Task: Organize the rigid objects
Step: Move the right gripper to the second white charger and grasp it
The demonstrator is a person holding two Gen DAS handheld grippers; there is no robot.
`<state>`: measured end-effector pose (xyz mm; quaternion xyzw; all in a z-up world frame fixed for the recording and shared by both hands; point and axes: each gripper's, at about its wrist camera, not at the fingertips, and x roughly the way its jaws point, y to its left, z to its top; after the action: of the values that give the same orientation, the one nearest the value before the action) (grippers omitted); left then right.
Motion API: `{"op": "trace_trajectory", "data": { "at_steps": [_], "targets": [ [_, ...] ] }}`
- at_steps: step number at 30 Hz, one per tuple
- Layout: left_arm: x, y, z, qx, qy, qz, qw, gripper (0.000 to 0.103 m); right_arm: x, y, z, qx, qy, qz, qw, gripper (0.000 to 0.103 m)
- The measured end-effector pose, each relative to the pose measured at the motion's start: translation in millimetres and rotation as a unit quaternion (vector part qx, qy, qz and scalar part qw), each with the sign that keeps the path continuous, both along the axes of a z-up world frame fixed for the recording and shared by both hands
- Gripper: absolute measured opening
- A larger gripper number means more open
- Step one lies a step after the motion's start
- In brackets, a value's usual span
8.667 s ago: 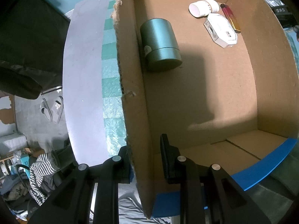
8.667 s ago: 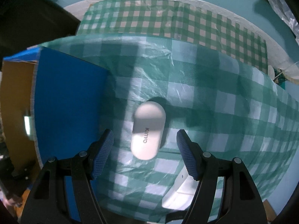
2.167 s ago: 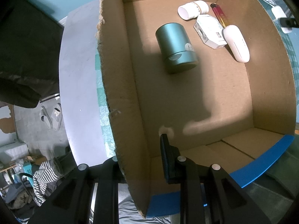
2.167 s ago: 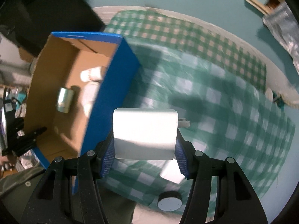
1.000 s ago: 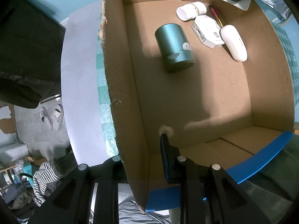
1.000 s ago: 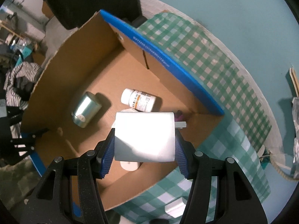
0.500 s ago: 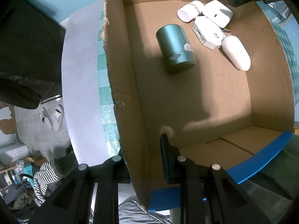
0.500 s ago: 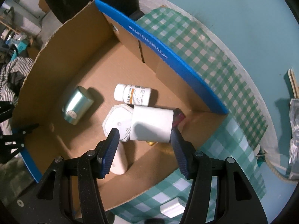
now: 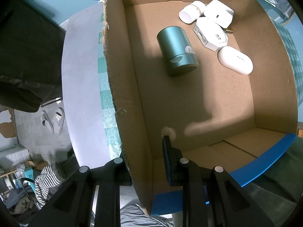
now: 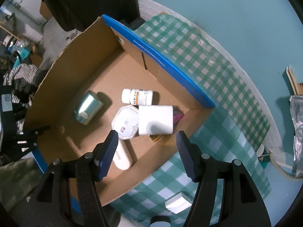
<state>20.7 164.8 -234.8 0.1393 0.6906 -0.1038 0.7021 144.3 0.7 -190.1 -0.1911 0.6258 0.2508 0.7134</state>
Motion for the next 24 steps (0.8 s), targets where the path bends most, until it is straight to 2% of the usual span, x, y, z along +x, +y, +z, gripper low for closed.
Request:
{"op": "trace_trajectory", "data": {
  "at_steps": [15, 19, 24],
  "targets": [
    [1, -1, -2, 0.001, 0.001, -0.003, 1.0, 0.022, -17, -52, 17, 0.016, -0.003, -0.067, 0.998, 0.069],
    [1, -1, -2, 0.0, 0.001, -0.004, 1.0, 0.022, -24, -77, 15, 0.021, 0.003, -0.101, 0.995, 0.07],
    [1, -1, -2, -0.001, 0.001, -0.002, 1.0, 0.022, -34, -122, 1, 0.027, 0.025, -0.168, 0.985, 0.07]
  ]
}}
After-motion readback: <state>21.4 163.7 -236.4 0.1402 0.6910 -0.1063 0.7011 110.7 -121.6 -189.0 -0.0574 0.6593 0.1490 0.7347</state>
